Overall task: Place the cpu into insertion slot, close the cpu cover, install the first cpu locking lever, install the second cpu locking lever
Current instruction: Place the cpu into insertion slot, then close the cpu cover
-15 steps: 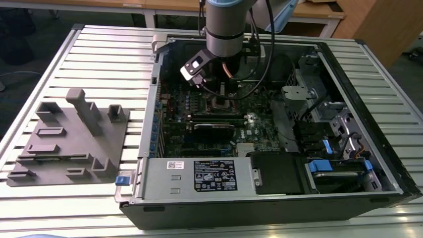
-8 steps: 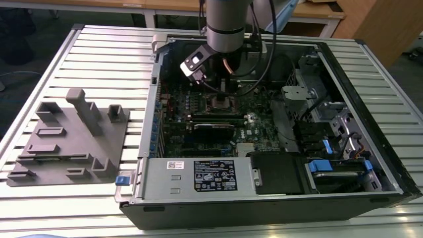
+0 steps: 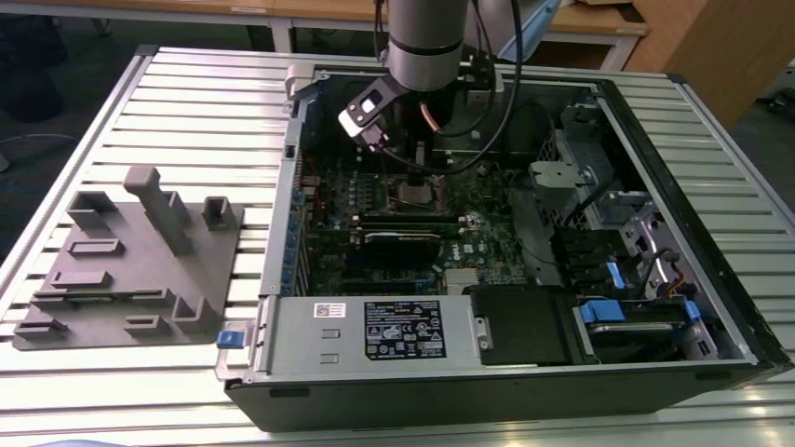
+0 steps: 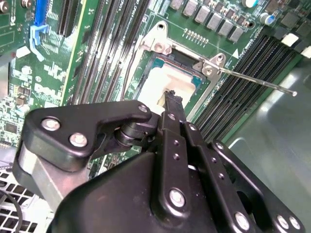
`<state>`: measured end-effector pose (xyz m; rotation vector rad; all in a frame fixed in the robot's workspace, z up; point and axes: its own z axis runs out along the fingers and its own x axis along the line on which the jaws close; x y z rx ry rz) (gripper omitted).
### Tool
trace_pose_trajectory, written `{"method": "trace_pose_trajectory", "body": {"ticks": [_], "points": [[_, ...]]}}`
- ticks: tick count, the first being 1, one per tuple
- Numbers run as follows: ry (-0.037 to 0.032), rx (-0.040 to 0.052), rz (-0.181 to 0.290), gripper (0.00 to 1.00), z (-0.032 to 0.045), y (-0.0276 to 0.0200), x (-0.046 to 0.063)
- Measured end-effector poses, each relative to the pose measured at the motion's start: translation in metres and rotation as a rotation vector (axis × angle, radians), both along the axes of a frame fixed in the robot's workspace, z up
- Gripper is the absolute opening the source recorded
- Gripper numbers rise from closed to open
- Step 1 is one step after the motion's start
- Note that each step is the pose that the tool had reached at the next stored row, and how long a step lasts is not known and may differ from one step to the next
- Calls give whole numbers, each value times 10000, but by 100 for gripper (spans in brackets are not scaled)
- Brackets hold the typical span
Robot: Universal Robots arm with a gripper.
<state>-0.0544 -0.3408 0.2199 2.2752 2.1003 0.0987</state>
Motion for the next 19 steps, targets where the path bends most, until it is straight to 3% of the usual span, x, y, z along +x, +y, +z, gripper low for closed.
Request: {"method": "trace_pose_trajectory", "body": {"ticks": [19], "points": [[2,-2,0,11,77,0,0]]}}
